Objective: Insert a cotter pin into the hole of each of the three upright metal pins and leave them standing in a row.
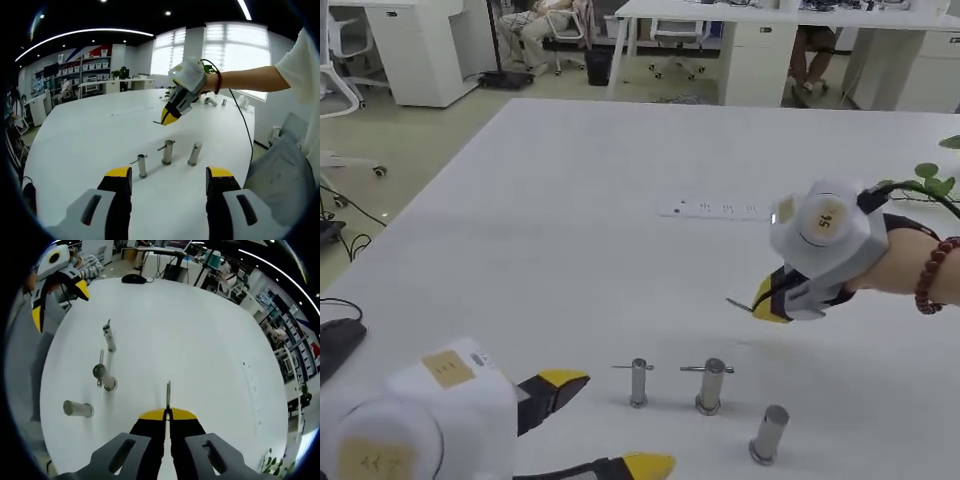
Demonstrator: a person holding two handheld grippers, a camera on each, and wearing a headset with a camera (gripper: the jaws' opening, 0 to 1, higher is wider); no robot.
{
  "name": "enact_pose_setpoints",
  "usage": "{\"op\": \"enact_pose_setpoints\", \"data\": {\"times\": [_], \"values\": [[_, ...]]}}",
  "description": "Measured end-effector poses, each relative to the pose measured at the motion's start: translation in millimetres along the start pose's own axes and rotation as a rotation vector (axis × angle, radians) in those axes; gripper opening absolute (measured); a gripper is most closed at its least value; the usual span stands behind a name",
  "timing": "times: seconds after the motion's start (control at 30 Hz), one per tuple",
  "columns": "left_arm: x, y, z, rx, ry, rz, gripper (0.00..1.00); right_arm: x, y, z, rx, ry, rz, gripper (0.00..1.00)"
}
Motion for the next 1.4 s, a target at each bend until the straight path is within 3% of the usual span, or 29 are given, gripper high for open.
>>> {"op": "enact_pose_setpoints", "data": {"times": [0.47,0.97,1.27,1.4], "values": [[1.1,-13.6,8.3,-0.007,0.048,-0.056,0.52,-40.1,-27.5,-18.7,0.078,0.029,-0.103,0.03],[6.3,-30.2,23.1,-0.004,0.090,-0.238,0.41,-78.2,-51.0,-21.4,0.152,0.027,-0.165,0.03],[9.3,-39.6,31.6,0.002,0.099,-0.327,0.33,-89.8,-60.8,-18.7,0.192,0.030,-0.175,0.03],[9.8,-40.2,34.2,-0.003,0.099,-0.337,0.28,-93.5,-63.1,-17.8,0.205,0.028,-0.176,0.03]]}}
Point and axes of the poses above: the centre of the closed fingertips' face, and the gripper's own axes: z roughly forward along the fingers, x roughly to its right, y roughly out of its underside, the point moved 7 cm from there along -z, roughly backward along the fingers, and after that the axes turned 14 degrees about -y, right-handed, at the moved point
